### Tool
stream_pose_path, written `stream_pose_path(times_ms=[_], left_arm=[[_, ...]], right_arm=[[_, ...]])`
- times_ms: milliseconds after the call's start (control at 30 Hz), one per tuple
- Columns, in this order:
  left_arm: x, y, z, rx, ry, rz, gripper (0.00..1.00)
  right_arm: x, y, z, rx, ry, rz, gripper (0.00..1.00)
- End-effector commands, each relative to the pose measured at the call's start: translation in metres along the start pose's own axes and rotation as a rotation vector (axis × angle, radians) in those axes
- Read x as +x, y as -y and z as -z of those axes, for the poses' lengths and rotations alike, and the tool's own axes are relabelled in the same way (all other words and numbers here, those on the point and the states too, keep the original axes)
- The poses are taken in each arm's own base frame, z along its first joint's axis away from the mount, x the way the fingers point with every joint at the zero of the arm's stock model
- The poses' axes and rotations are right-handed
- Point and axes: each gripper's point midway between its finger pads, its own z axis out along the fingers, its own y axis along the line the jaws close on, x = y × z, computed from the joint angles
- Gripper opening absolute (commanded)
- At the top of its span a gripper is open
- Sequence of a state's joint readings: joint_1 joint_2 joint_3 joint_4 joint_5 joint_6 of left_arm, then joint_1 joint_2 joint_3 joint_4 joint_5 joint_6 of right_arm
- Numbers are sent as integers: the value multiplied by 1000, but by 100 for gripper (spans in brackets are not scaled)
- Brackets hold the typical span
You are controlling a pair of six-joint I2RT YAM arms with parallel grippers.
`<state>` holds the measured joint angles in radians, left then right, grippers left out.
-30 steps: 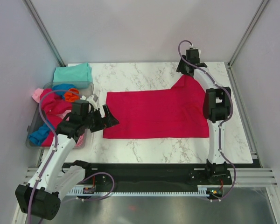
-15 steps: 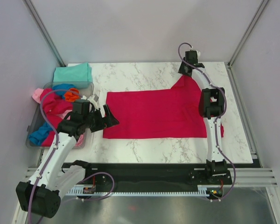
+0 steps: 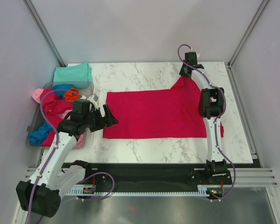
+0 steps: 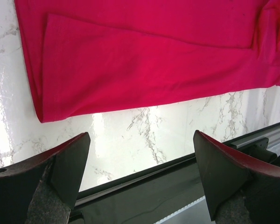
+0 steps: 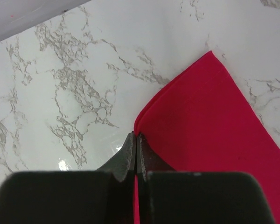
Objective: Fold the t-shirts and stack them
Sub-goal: Fold the tshirt
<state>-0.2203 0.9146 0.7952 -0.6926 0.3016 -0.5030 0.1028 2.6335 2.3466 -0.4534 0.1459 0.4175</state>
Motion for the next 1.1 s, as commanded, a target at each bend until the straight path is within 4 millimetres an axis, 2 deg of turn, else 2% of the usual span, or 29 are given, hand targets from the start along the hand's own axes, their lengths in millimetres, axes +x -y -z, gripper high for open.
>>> stream_pose_path(times_ms=[0, 33, 67, 100, 133, 167, 200, 233, 267, 300, 333, 367, 400, 433, 467, 500, 533, 567, 600, 633, 667, 700, 733, 767, 867, 900, 933, 1000, 1067], left_arm=[[-21, 2, -1, -3, 71, -45, 100], [-25, 3, -3, -11, 70, -45, 100], [-36, 0, -9, -51, 67, -41, 91], [-43, -2, -11, -73, 71, -45, 88], [-59, 3, -8, -86, 102, -49, 83], [-69, -2, -11, -131, 116, -41, 82], [-74, -5, -19, -154, 102, -29, 82], [-82, -4, -22, -164, 108, -25, 81], [-101, 0, -20, -184, 151, -27, 79], [-107, -4, -31, -209, 131, -19, 79], [-115, -4, -36, -224, 139, -19, 76], [-137, 1, -33, -240, 187, -23, 75], [-144, -1, -40, -261, 184, -25, 73], [-147, -10, -57, -301, 155, -22, 69], [-165, -7, -62, -313, 177, -27, 68], [-171, -9, -70, -325, 167, -48, 64], [-175, -12, -78, -341, 157, -53, 61], [-183, -22, -97, -382, 142, -57, 58], [-185, -27, -106, -403, 131, -71, 56], [-185, -33, -118, -423, 111, -80, 56], [-188, -42, -135, -447, 81, -85, 54], [-186, -49, -146, -464, 53, -89, 53], [-192, -51, -151, -471, 52, -84, 52], [-183, -64, -168, -494, 7, -70, 52], [-188, -75, -184, -519, 0, -48, 53], [-184, -85, -194, -534, -23, -39, 54], [-191, -86, -197, -540, -13, -36, 55], [-190, -98, -207, -558, -30, -21, 55], [-200, -97, -211, -552, -13, -17, 55]], right_arm=[[-53, -21, 49, -64, 99, 5, 0], [-59, -22, 57, -64, 109, 7, 0], [-52, -19, 61, -56, 90, 12, 0], [-68, -22, 83, -66, 121, 1, 0], [-56, -16, 87, -53, 95, 2, 0], [-56, -13, 96, -51, 92, -1, 0], [-70, -18, 120, -68, 124, -6, 0], [-54, -10, 122, -54, 93, -6, 0], [-54, -10, 131, -57, 95, -10, 0], [-64, -12, 153, -70, 122, -15, 0], [-61, -10, 160, -73, 116, -14, 0], [-45, -3, 161, -58, 83, -18, 0], [-51, -3, 180, -67, 106, -24, 0], [-46, 0, 185, -64, 98, -25, 0], [-31, 8, 187, -45, 67, -30, 0], [-34, 10, 203, -46, 84, -40, 0], [-28, 13, 210, -44, 76, -43, 0], [-9, 22, 210, -22, 39, -43, 0], [-12, 24, 225, -28, 59, -54, 0], [-6, 26, 229, -26, 51, -51, 0], [9, 33, 230, -15, 24, -51, 0], [7, 34, 239, -21, 37, -53, 0], [20, 39, 238, -11, 14, -48, 0], [24, 41, 240, -10, 7, -47, 0], [37, 45, 243, -16, -17, -41, 0], [39, 43, 246, -32, -21, -40, 0], [44, 44, 247, -34, -32, -34, 0], [45, 44, 252, -41, -27, -30, 0], [49, 47, 254, -39, -27, -20, 0]])
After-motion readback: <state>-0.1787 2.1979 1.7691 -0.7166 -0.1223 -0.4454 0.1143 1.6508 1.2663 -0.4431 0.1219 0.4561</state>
